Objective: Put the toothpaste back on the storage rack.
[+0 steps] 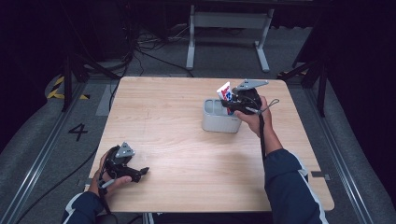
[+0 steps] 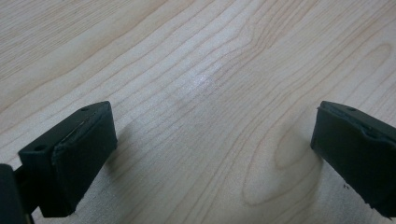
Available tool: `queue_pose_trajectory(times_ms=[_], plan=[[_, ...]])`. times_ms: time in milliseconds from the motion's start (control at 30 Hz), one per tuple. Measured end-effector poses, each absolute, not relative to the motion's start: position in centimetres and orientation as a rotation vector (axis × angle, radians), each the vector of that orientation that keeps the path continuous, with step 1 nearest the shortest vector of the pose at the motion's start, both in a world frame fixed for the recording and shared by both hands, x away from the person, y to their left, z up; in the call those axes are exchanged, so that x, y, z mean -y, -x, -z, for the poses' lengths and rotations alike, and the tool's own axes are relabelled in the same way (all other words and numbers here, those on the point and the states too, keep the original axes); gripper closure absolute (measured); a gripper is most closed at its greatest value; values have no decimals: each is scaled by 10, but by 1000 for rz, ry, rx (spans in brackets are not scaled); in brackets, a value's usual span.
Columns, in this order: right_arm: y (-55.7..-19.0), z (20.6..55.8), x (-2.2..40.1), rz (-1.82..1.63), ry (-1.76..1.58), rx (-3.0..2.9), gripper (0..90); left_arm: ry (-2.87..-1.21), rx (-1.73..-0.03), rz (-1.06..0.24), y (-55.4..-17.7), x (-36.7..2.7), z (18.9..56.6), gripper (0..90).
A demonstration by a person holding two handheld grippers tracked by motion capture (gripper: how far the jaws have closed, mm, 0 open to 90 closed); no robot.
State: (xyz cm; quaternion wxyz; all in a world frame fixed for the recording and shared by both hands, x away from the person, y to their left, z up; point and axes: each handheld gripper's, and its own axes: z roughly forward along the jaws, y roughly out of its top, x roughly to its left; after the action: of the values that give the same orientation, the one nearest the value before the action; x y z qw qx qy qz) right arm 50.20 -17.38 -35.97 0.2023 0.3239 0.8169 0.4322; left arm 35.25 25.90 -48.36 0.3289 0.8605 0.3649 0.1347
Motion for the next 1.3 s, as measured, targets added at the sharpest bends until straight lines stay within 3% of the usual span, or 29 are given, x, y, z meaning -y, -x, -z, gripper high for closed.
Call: queue_pose_trajectory(times_ms=[1300], plan=[[-493,375,176,-1177,-861,-2295,613,-2252,-955,-353,-352,-259,484,6]])
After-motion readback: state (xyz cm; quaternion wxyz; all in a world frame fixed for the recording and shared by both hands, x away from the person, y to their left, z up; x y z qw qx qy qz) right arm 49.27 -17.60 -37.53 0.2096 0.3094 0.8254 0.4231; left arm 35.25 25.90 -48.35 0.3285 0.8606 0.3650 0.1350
